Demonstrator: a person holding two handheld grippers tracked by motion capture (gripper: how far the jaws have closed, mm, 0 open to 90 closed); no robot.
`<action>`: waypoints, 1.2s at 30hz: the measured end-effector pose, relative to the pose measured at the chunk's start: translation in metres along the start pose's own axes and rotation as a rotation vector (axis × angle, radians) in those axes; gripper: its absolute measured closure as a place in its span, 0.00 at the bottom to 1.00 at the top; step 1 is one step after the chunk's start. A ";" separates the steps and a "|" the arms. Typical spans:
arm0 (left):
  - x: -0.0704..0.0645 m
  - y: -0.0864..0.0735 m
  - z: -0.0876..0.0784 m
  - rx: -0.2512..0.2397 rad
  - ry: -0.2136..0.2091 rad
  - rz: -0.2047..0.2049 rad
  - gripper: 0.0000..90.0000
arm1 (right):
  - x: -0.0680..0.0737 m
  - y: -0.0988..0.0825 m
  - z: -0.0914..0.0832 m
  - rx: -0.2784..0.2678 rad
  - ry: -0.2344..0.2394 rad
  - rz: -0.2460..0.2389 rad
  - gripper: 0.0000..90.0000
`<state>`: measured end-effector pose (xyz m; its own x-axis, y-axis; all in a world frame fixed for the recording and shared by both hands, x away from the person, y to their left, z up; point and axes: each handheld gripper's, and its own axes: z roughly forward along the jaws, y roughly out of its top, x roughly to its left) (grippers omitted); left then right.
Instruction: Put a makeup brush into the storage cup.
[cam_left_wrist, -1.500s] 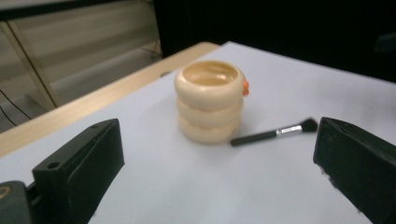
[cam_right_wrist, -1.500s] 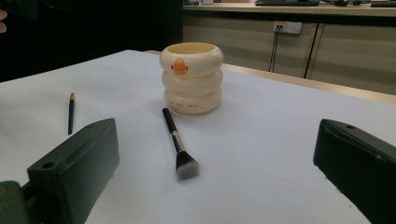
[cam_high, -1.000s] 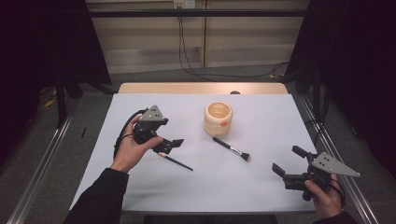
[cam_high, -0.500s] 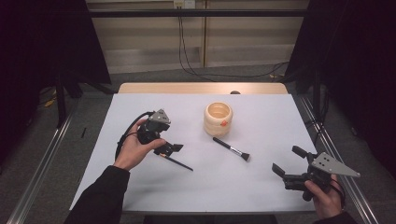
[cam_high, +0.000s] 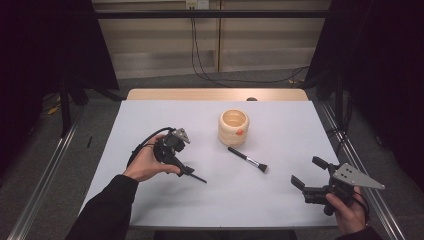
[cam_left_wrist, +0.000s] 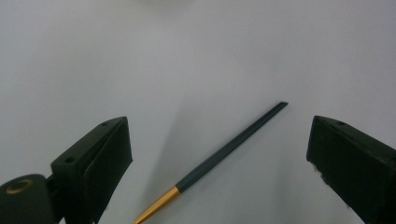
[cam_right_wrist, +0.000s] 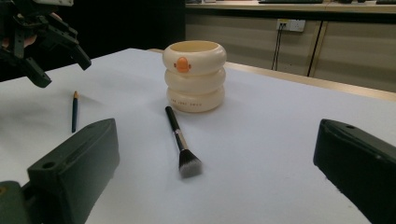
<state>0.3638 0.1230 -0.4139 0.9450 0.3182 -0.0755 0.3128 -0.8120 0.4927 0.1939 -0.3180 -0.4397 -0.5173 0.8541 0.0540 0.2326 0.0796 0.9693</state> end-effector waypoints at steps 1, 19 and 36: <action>-0.001 -0.001 0.004 0.026 -0.002 0.006 0.08 | 0.000 0.000 0.000 0.000 -0.001 0.000 0.00; 0.003 -0.013 0.010 0.115 -0.005 0.109 0.49 | 0.000 0.000 0.000 -0.007 -0.011 -0.005 0.00; 0.004 -0.014 0.026 0.204 -0.019 0.147 0.71 | 0.000 0.000 0.000 0.004 -0.004 -0.003 0.00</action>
<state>0.3662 0.1229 -0.4438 0.9829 0.1813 -0.0333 0.1825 -0.9315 0.3145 0.1942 -0.3180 -0.4398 -0.5148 0.8559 0.0499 0.2341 0.0843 0.9685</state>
